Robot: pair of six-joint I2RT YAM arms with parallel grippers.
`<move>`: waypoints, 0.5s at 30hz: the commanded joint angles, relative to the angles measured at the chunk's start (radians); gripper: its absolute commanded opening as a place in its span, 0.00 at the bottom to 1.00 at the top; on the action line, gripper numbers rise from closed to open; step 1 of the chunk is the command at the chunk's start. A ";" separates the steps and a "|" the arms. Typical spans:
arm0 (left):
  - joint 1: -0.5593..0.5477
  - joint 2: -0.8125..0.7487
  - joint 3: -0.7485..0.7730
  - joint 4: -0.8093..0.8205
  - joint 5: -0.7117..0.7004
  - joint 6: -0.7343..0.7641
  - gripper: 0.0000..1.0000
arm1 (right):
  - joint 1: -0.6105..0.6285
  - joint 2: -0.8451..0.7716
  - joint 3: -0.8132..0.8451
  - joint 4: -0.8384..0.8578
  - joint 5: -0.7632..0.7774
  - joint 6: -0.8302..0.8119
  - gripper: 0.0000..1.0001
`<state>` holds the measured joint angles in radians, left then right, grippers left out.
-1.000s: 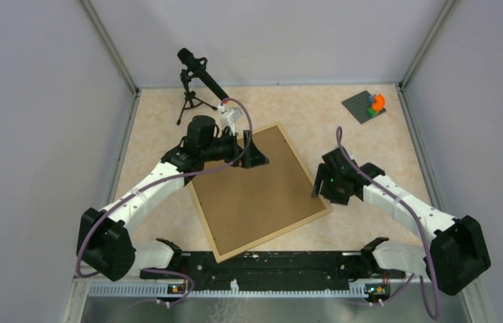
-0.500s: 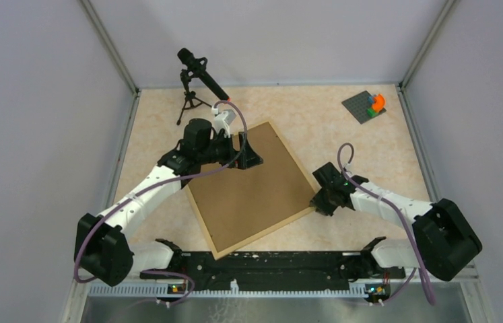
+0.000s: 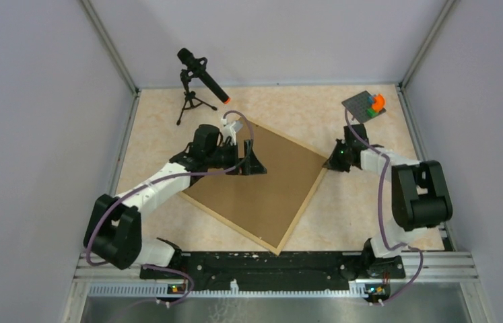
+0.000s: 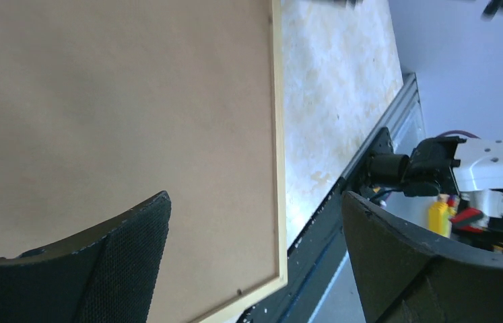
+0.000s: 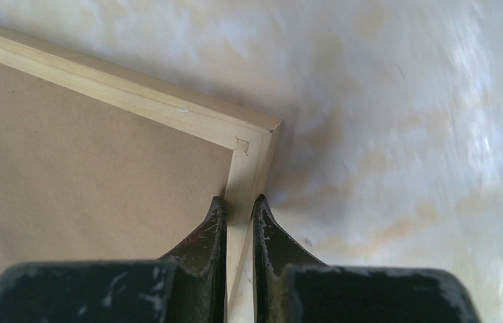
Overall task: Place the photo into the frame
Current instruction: Adjust the photo frame at the center of the board.
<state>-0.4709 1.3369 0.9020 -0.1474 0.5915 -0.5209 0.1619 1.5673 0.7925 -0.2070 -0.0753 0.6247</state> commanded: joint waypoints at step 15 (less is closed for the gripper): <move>-0.045 0.357 -0.083 0.267 0.258 -0.150 0.95 | 0.001 0.349 0.516 -0.179 -0.305 -0.263 0.46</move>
<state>-0.5079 1.6718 0.8349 0.0151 0.7902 -0.6327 0.1570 1.9785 1.2800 -0.2497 -0.3664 0.2916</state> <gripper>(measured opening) 0.960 0.307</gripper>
